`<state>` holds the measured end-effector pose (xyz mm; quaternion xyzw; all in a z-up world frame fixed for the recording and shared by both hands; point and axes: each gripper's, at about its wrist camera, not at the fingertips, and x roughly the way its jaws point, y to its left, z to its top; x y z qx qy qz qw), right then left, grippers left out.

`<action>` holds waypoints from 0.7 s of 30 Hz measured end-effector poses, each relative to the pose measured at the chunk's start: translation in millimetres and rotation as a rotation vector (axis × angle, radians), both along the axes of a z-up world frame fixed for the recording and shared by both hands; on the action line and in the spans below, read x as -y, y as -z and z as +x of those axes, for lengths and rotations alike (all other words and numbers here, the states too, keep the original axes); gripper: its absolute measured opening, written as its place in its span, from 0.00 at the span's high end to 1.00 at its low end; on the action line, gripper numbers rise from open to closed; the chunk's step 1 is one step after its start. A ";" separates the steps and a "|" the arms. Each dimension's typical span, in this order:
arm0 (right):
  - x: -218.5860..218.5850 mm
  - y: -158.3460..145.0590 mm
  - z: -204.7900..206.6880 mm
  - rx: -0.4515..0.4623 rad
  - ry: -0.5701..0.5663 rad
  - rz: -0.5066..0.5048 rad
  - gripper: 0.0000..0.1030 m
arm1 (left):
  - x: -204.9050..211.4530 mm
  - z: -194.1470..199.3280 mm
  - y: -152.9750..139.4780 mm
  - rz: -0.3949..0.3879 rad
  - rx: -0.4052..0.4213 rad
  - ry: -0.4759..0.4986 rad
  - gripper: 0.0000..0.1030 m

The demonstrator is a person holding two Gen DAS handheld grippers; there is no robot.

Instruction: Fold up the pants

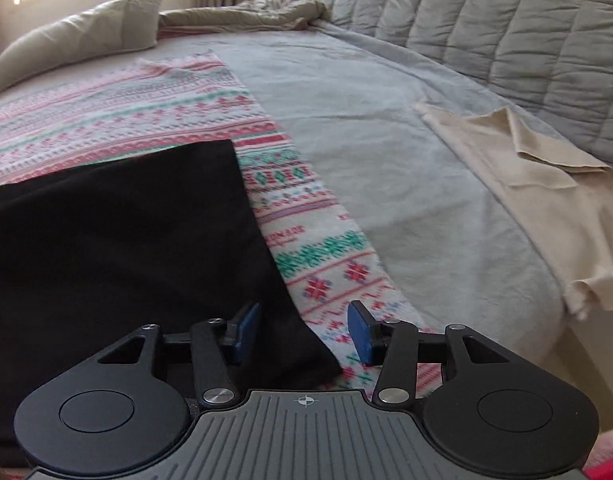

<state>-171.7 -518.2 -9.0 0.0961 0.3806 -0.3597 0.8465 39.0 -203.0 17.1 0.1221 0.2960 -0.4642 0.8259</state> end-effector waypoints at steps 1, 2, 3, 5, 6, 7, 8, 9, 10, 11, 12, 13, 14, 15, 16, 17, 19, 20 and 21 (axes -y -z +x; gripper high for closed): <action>-2.0 -0.8 -0.3 -0.007 -0.003 -0.014 0.56 | -9.3 6.9 -2.1 0.005 0.013 -0.033 0.19; -3.0 -1.8 -0.3 -0.003 -0.005 -0.018 0.55 | -20.3 14.4 -4.6 0.010 0.027 -0.067 0.18; -3.4 -3.2 -1.3 0.018 -0.011 -0.013 0.51 | -31.3 21.2 -6.6 0.017 0.049 -0.101 0.18; -3.4 -6.1 -1.9 0.069 -0.032 0.015 0.51 | -51.9 33.1 -9.9 0.040 0.098 -0.173 0.16; -4.1 -7.8 -1.5 0.092 -0.035 0.025 0.51 | -61.9 40.2 -10.6 0.055 0.114 -0.207 0.16; -5.7 -9.6 -0.6 0.113 -0.041 0.029 0.51 | -72.6 48.2 -10.8 0.070 0.124 -0.238 0.16; -9.1 -12.3 3.5 0.129 -0.056 0.033 0.51 | -83.0 56.3 -10.2 0.085 0.127 -0.271 0.16; -12.8 -15.3 7.8 0.147 -0.075 0.039 0.49 | -92.6 64.4 -9.0 0.099 0.127 -0.303 0.16; -17.0 -17.7 12.7 0.166 -0.098 0.047 0.46 | -100.4 71.5 -8.2 0.109 0.126 -0.332 0.16; -22.1 -20.2 18.8 0.181 -0.124 0.056 0.45 | -107.0 78.5 -6.4 0.112 0.124 -0.360 0.16; -26.5 -22.0 25.6 0.190 -0.151 0.064 0.42 | -112.0 85.5 -4.4 0.115 0.120 -0.380 0.16; -32.3 -24.2 34.4 0.194 -0.178 0.067 0.41 | -116.9 93.0 -1.9 0.120 0.113 -0.386 0.16; -37.2 -25.9 42.7 0.193 -0.200 0.064 0.40 | -120.1 100.6 1.5 0.129 0.111 -0.391 0.16; -41.3 -26.7 50.7 0.188 -0.217 0.055 0.38 | -123.8 107.9 5.0 0.140 0.115 -0.403 0.16; -45.1 -27.2 58.4 0.178 -0.229 0.042 0.35 | -125.4 114.6 7.7 0.151 0.118 -0.415 0.16; -48.1 -26.9 65.4 0.167 -0.233 0.027 0.34 | -126.4 122.3 10.8 0.159 0.115 -0.421 0.16; -50.8 -24.6 76.4 0.143 -0.233 0.008 0.33 | -132.8 136.8 15.4 0.155 0.103 -0.424 0.17; -50.1 -22.7 80.0 0.137 -0.227 0.007 0.33 | -133.8 143.1 17.6 0.152 0.090 -0.424 0.17; -48.2 -20.5 81.7 0.135 -0.217 0.011 0.33 | -134.3 150.0 17.4 0.150 0.067 -0.417 0.18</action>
